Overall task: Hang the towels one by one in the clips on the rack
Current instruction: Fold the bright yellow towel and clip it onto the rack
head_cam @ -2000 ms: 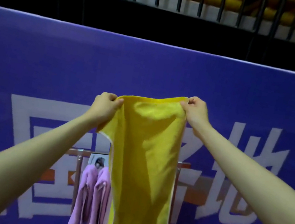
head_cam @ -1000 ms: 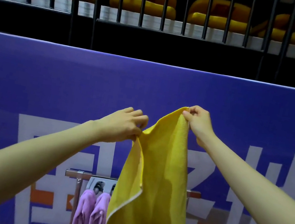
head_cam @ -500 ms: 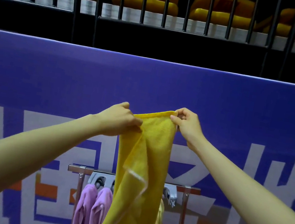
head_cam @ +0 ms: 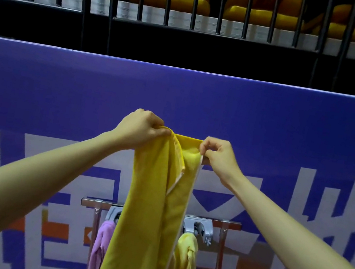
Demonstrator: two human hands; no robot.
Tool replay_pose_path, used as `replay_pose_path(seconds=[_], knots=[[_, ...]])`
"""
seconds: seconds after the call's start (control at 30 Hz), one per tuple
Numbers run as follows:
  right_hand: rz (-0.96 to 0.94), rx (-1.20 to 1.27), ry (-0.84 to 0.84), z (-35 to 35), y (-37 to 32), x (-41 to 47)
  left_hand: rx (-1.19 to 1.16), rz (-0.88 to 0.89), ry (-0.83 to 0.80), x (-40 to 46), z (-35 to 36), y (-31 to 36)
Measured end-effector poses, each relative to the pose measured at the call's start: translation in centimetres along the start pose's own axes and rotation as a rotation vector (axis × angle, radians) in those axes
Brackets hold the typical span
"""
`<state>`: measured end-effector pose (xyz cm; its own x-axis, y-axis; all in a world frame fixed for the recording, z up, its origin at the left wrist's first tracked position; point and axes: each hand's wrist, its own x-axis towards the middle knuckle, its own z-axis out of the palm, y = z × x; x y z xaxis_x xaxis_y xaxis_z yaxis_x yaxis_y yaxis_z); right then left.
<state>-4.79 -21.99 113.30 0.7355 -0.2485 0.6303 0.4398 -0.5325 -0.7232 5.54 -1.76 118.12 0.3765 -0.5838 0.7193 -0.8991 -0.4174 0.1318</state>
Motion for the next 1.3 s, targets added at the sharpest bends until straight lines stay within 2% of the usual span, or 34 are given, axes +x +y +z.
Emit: replay_pose_path(seconds=[0.1, 0.2, 0.3, 0.37, 0.5, 0.57, 0.7, 0.77, 0.9, 1.1, 1.3], knots=[[0.049, 0.017, -0.052, 0.8, -0.4, -0.3, 0.006, -0.035, -0.024, -0.3, 0.1, -0.1], [0.083, 0.054, -0.185, 1.3, -0.7, -0.7, 0.051, -0.067, -0.006, -0.6, 0.5, -0.3], [0.032, -0.203, -0.258, 2.1, -0.2, -1.2, 0.063, -0.092, 0.028, -0.7, 0.9, -0.6], [-0.017, -0.389, -0.249, 2.7, 0.4, -1.4, 0.065, -0.093, 0.026, -0.8, 1.0, -0.6], [-0.086, -0.453, -0.171, 3.1, 0.8, -1.5, 0.104, -0.044, 0.024, -0.8, 0.5, -0.1], [-0.077, -0.404, -0.152, 2.9, 0.8, -1.5, 0.223, 0.046, 0.004, -1.1, 0.0, -0.5], [-0.123, -0.409, -0.140, 2.3, 0.7, -1.4, 0.569, 0.441, 0.011, -1.6, -0.2, -2.4], [-0.146, -0.423, -0.178, 2.2, 0.7, -1.3, 0.696, 0.579, -0.043, -1.9, -0.3, -2.6], [-0.157, -0.417, -0.183, 1.6, 0.6, -1.5, 0.788, 0.752, -0.112, -2.8, -0.4, -3.1], [-0.135, -0.372, -0.208, 0.9, 1.1, -2.1, 0.782, 0.908, -0.129, -2.9, 0.4, -3.9], [-0.098, -0.406, -0.203, -0.4, 1.0, -2.2, 0.735, 0.791, -0.116, -2.8, 1.0, -3.4]])
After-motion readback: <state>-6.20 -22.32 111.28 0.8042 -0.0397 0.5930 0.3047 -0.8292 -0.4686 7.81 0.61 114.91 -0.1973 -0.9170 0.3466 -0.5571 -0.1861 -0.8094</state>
